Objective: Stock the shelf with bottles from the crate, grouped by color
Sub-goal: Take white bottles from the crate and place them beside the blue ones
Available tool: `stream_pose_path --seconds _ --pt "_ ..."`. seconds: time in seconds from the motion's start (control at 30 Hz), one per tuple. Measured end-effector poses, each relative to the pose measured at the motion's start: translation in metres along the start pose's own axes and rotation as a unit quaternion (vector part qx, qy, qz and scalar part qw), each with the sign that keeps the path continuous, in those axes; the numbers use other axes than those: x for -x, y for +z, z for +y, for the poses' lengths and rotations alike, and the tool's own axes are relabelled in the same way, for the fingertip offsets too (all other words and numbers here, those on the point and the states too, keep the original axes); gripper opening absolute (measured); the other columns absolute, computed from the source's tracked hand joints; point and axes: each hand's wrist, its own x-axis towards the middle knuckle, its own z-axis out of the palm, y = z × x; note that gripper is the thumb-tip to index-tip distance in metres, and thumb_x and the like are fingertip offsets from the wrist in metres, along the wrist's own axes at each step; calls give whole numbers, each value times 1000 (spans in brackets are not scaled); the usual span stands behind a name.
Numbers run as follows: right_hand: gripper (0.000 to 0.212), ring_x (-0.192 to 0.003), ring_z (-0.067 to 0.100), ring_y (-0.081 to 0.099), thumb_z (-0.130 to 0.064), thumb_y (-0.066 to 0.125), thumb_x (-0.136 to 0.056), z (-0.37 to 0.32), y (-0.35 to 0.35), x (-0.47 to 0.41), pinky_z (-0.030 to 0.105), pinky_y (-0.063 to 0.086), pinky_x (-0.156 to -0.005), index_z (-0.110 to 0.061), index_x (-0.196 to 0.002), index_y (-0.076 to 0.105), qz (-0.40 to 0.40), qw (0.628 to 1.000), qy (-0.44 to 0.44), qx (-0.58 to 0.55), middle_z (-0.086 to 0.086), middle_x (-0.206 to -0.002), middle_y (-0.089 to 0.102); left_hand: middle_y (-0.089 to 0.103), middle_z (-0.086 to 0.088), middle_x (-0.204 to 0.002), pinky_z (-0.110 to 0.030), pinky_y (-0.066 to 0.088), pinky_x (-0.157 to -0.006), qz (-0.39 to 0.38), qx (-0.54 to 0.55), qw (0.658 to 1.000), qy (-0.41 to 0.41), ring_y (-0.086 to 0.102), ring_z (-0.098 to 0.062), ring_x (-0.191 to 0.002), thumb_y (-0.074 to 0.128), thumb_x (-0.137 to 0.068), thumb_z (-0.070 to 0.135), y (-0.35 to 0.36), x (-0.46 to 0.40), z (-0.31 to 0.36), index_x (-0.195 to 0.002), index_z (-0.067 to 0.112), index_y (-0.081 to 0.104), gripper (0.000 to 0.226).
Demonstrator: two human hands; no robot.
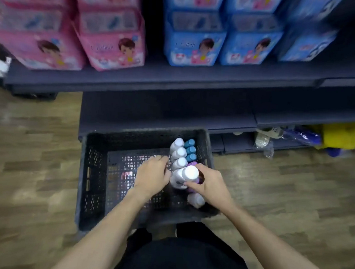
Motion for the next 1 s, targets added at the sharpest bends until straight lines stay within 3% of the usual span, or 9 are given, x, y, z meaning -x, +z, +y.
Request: stream_pose_path --seconds 0.2,0.4,0.6,0.73,0.83,1.0 --pt "46 -80 3 59 -54 77 -73 -70 -80 -26 28 50 -75 -27 -108 64 78 991 -105 29 -16 -90 67 60 -1 -82 -34 34 -59 76 -77 988 115 58 -25 -80 53 -85 25 -78 -39 28 -84 18 52 7" --pt "47 -92 5 64 -42 79 -79 -148 -174 -47 27 52 -82 -18 -117 64 145 968 -203 35 -9 -104 70 61 0 -75 -32 29 -56 212 -84 958 175 56 -26 -70 57 -82 28 -182 -66 62 -82 19 48 12" --pt "41 -90 2 66 -39 79 -80 -238 -269 -53 24 54 -84 -19 -113 64 222 934 -281 14 -11 -101 71 59 1 -76 -36 42 -54 308 -104 926 193 57 -26 -71 54 -82 27 -310 -79 107 -83 17 46 13" --pt "34 -88 3 68 -36 78 -81 -301 -334 -52 25 56 -81 -19 -109 66 260 907 -331 0 -11 -99 72 61 2 -79 -33 35 -55 385 -127 892 200 55 -28 -71 54 -79 29 -399 -79 144 -82 18 44 15" --pt "35 -89 1 69 -37 75 -83 -346 -380 -52 28 57 -83 -18 -111 68 280 889 -363 0 -11 -101 73 62 2 -76 -37 45 -59 420 -149 872 201 56 -28 -71 52 -79 33 -458 -80 166 -81 17 47 17" --pt "37 -90 5 70 -37 75 -82 -391 -424 -60 37 59 -81 -16 -112 68 269 879 -394 -4 -8 -100 73 61 1 -73 -35 44 -58 439 -150 870 166 53 -27 -69 51 -79 32 -518 -86 184 -81 16 52 16"
